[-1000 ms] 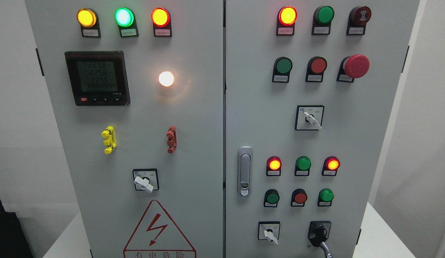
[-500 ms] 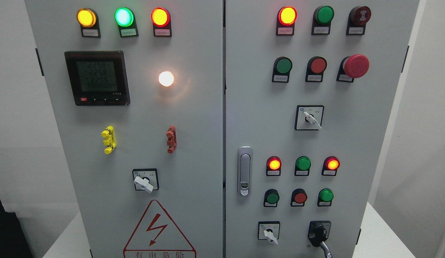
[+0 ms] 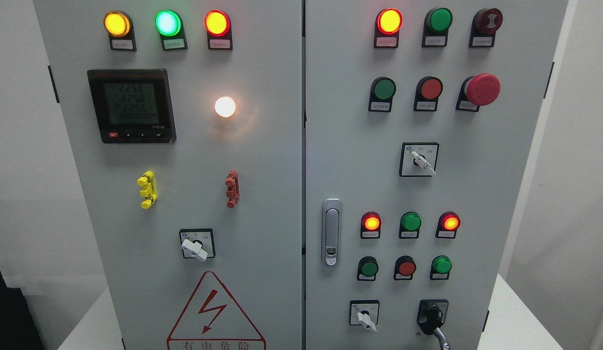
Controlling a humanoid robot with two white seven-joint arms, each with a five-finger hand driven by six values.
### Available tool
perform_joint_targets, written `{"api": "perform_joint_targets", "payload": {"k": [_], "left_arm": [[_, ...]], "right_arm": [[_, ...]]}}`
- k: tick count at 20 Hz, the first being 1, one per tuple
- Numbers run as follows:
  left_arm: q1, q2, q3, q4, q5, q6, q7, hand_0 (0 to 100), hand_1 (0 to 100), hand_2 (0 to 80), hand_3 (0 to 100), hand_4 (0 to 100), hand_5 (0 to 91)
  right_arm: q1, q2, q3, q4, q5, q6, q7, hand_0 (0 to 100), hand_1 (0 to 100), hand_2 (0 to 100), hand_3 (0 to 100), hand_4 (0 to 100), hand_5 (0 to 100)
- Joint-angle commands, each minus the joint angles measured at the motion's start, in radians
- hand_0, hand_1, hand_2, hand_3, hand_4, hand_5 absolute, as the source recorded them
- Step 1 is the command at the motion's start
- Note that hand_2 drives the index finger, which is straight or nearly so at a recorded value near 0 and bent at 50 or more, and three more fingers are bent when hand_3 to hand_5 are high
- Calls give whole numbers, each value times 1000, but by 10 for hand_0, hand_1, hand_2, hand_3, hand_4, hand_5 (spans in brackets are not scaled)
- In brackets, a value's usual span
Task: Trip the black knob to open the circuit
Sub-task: 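Grip the black knob with the right hand and twist it, then release the knob and lower the right hand away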
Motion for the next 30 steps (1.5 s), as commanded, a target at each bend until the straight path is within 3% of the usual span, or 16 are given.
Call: {"api": "perform_joint_targets", "payload": {"k": [1,30], "left_arm": [[-2,-2,1,0,2,0,0,120,389,0,0,0,0],[-2,-2,1,0,2,-1,0,120,389,0,0,0,0]], "right_arm": [[-32,-1,50,-85,4,-24,35,999,777,0,897,802,764],[-28,-4,38,-82,4,-26,19,1000,779,0,895,800,760]]}}
